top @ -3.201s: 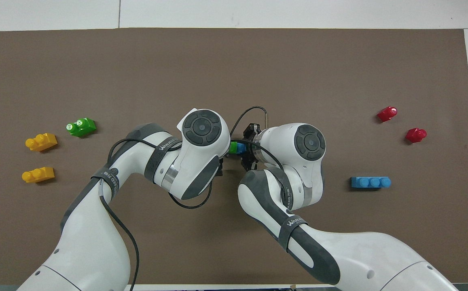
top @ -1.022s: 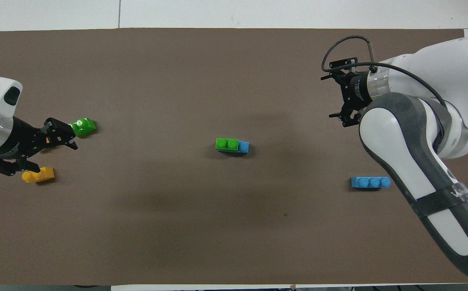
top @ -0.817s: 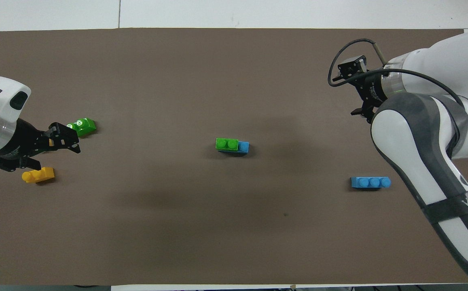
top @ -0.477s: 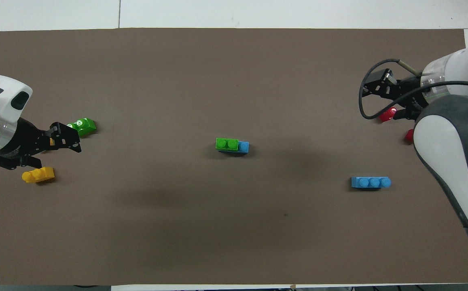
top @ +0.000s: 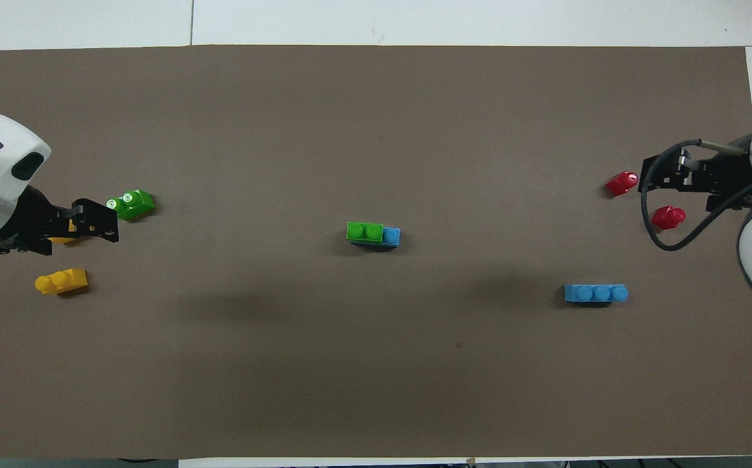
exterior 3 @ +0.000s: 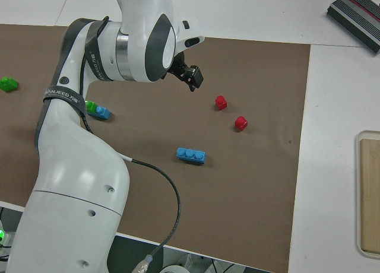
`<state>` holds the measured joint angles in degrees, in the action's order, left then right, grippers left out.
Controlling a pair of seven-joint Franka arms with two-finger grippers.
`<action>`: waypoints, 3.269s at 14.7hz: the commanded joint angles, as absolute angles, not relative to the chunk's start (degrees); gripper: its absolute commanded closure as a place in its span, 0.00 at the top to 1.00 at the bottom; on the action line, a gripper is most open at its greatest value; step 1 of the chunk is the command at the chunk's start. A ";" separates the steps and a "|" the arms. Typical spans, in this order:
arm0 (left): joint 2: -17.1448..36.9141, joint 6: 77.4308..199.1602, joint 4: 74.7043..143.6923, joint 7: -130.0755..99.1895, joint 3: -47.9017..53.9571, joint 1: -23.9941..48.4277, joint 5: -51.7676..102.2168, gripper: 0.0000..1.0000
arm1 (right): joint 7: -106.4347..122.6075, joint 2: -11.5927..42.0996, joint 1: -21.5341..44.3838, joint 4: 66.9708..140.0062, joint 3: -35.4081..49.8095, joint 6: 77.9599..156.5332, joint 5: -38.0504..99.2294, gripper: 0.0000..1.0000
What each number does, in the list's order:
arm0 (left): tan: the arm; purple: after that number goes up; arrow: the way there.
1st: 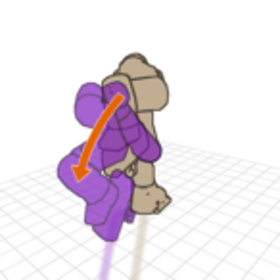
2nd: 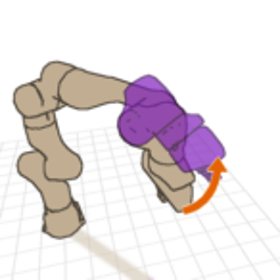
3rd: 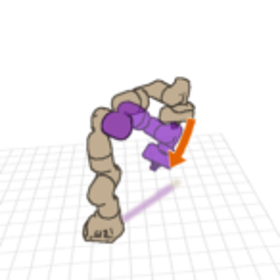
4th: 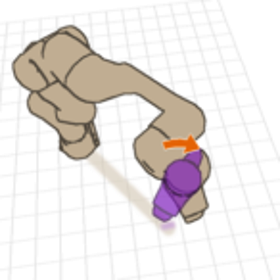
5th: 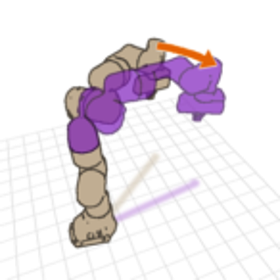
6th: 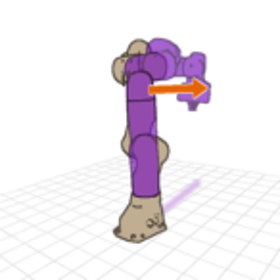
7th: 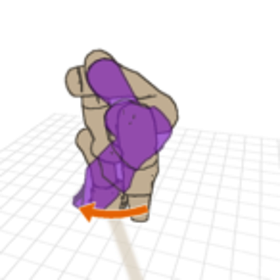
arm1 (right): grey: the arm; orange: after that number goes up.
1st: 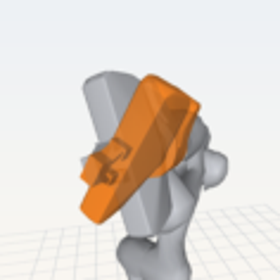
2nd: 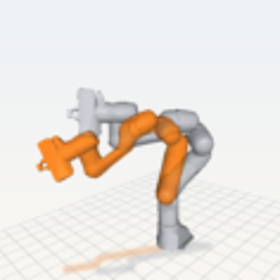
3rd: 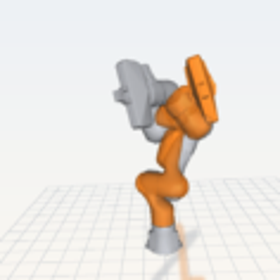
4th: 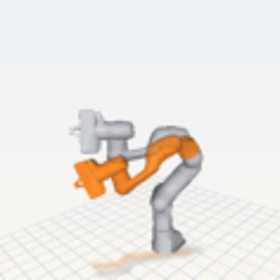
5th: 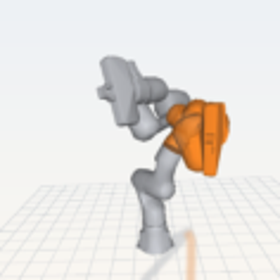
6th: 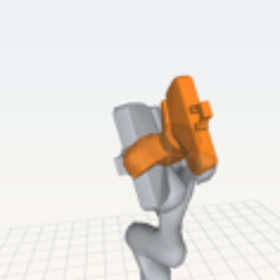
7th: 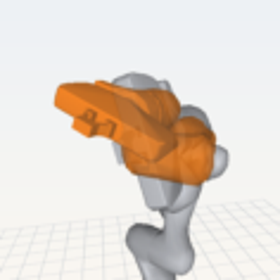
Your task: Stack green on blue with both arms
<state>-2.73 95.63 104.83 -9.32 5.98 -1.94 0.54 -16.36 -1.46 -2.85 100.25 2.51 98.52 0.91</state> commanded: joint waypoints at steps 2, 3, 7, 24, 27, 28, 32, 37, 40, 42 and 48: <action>-1.85 96.06 102.13 -2.93 6.06 -2.11 -2.63 1.00 | -10.91 -3.78 -6.33 100.46 3.25 94.93 -0.18 1.00; -1.67 96.06 101.43 -2.64 6.15 -2.02 -2.64 1.00 | -10.38 -3.78 -6.33 100.20 3.08 93.96 -0.35 1.00; 1.57 94.76 95.03 -2.63 6.33 -1.50 -2.11 1.00 | -10.11 -3.78 -6.59 98.70 3.16 90.71 -0.62 1.00; 4.90 90.38 88.63 -2.64 6.42 -0.44 -0.70 1.00 | -9.32 -4.39 -7.03 95.89 3.25 87.89 -1.85 1.00; 6.25 89.90 86.55 -2.72 6.42 -0.53 -0.70 1.00 | -9.40 -4.57 -7.03 96.06 3.25 87.89 -1.85 1.00; 5.89 89.39 87.09 -2.72 6.42 -0.53 -0.62 1.00 | -9.40 -4.57 -7.03 96.06 3.25 87.89 -1.85 1.00; 3.70 88.95 91.04 -3.07 6.50 0.00 -0.53 1.00 | -9.49 -4.57 -7.03 96.24 3.34 88.15 -1.85 1.00; 2.29 88.24 92.55 -3.08 6.50 -0.61 -0.35 1.00 | -9.40 -4.66 -7.03 96.33 3.34 88.07 -1.76 1.00; 2.20 88.07 92.72 -3.08 6.50 -0.70 -0.35 1.00 | -9.75 -4.66 -7.03 96.33 3.34 88.24 -1.76 1.00; 1.50 87.02 93.42 -3.08 6.07 -0.44 -0.35 1.00 | -9.93 -4.66 -6.94 96.42 3.43 88.24 -1.76 1.00; -1.14 84.91 94.91 -3.34 6.07 -0.09 -0.35 1.00 | -9.76 -5.01 -6.94 96.68 3.43 88.33 -1.67 1.00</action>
